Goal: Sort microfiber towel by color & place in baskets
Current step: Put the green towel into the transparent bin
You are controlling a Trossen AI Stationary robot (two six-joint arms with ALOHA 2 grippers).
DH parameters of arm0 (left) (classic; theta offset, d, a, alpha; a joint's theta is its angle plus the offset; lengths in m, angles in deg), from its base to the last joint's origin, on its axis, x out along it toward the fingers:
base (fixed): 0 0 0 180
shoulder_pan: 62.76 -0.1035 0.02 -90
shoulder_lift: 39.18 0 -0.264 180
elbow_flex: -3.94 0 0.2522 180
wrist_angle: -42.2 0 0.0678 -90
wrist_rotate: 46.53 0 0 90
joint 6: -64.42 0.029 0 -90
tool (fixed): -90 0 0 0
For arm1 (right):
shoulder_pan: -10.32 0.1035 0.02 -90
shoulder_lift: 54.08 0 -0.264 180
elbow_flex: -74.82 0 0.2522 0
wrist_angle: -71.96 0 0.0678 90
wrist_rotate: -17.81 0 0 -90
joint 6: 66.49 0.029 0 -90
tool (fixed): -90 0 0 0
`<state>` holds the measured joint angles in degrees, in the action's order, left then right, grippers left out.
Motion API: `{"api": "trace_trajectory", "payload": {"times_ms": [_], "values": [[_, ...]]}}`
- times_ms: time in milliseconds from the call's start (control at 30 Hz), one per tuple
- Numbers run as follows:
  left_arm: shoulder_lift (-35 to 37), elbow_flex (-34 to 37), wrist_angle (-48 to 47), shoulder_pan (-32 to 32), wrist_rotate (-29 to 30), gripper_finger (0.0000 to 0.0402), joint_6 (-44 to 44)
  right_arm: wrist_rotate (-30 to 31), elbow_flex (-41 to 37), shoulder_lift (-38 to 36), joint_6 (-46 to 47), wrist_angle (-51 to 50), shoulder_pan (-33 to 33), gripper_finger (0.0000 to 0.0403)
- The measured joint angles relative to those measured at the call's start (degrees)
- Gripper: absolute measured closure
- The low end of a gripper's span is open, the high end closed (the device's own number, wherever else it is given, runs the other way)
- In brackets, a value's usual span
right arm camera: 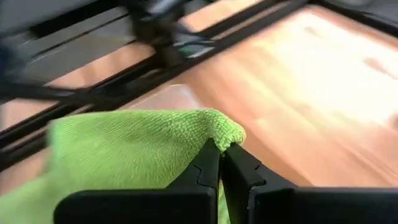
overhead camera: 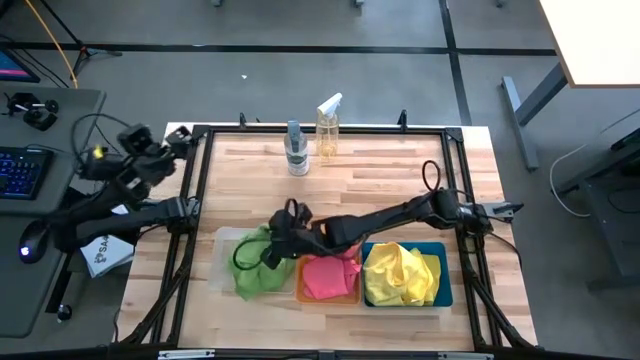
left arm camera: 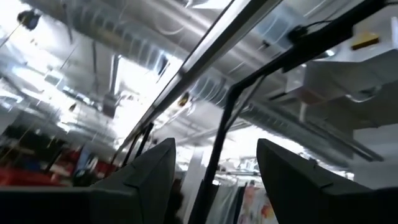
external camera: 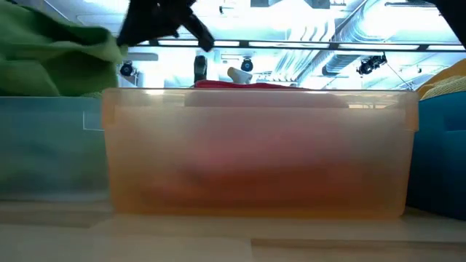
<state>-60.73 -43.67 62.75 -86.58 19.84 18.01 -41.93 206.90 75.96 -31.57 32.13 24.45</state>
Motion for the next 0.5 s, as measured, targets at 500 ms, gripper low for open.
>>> {"api": "trace_trajectory", "payload": {"times_ms": [500], "values": [[3.7, 0.0, -10.0, -0.1, 2.3, 0.0188, 3.6, -14.0, -0.1, 6.0, 5.5, 7.2, 1.2, 0.0403]]}}
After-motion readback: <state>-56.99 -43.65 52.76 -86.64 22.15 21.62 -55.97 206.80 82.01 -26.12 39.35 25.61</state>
